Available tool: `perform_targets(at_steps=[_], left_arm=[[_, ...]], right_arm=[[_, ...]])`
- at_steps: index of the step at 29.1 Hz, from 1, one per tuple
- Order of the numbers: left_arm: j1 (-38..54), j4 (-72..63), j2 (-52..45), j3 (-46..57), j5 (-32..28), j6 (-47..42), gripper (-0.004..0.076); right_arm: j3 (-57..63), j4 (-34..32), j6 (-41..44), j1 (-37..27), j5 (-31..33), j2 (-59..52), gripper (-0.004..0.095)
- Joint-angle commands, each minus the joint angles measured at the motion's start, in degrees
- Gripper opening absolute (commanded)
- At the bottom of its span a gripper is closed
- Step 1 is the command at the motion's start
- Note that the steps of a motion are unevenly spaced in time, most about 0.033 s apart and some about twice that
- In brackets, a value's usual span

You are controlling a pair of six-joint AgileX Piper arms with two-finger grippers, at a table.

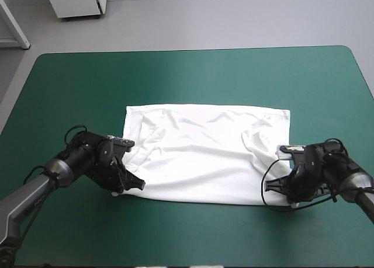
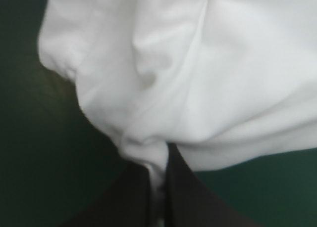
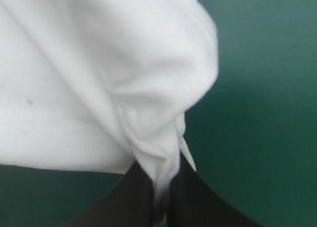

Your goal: Fold the cloth

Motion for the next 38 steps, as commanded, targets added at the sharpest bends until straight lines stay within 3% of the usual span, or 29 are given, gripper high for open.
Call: perform_targets(at_steps=[1, 7, 17, 23, 38], left_arm=[[0.0, 0.6, -3.9, -6.6, 3.1, 1.0, -0.0009], [0.0, 1.1, -4.1, -15.6, 3.9, 2.3, -0.0009], [0.1, 13.1, -1.1, -25.0, -7.4, -1.7, -0.0009], [1.4, 18.3, 5.2, -30.8, -10.9, -4.4, -0.0009], [6.9, 13.7, 24.6, -44.2, -16.0, -2.4, -0.0009]], right_arm=[[-6.7, -1.1, -0.1, 0.1, 2.4, -3.8, -0.0013], [-16.6, -2.2, -0.1, 0.1, 3.7, -3.8, -0.0019], [-27.2, -10.0, 0.8, 0.0, -5.8, -1.2, -0.0019], [-32.0, -11.4, 1.0, -0.6, -10.9, 4.5, -0.0019], [-44.2, -8.4, 0.1, -4.6, -13.4, 24.0, -0.0019]])
